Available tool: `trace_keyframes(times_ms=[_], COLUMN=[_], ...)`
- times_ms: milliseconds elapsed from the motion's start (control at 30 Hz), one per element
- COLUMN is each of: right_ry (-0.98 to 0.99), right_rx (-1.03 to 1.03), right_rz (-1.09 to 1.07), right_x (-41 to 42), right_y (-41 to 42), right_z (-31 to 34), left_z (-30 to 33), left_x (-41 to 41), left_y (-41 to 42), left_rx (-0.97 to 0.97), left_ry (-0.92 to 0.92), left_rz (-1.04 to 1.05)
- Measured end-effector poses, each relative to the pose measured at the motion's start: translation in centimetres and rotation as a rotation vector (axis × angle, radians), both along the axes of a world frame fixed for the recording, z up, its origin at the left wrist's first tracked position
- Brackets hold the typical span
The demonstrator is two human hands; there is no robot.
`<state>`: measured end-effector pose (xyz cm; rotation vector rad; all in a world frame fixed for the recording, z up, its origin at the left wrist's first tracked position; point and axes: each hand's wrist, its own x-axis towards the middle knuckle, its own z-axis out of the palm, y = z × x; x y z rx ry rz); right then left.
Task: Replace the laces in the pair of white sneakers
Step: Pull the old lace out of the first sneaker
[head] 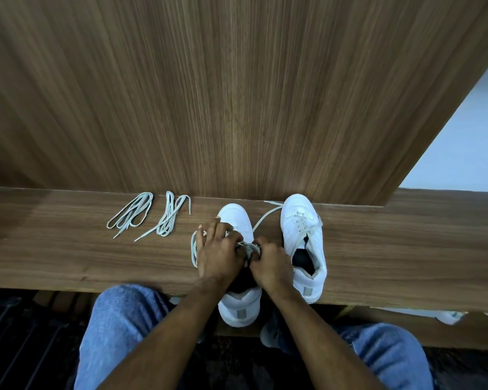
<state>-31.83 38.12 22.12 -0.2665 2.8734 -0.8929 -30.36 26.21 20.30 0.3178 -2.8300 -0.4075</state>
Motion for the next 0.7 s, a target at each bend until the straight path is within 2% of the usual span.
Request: trace_keyframes(times_ms=[133,200,267,433,500,567,700], right_ry=[-0.002,0.001,0.008,0.014,0.015,0.016,0.012], right_rx=[0.008,0.016,0.014,0.018,0.021,0.020,0.027], right_rz=[-0.019,-0.016,-0.011,0.003,0.003,-0.002,-0.009], right_x=[-0.1,0.0,0.0,0.0,0.0,0.0,0.0], right_y=[-0.1,0.0,0.0,0.1,0.1,0.0,-0.1], right_z=[0.0,0.0,0.1,0.1,0.1,0.1,0.1], left_z=[-0.3,-0.1,0.6,4.2,5.1,5.1,3.1], left_x=[-0.5,-0.7,-0.7,-1.9,-2.2,-2.4,-1.4], left_y=[-0.9,-1.4,-2.0,-4.3,-5.5,-6.2,-4.9], left_rx=[-0.289,-0.343,-0.251,0.354,0.525,0.565,0.457], left_ry=[0.063,0.080,0.169,0.405,0.500,0.489,0.232], left_rz=[-0.088,-0.124,-0.061,0.401,0.506,0.502,0.299])
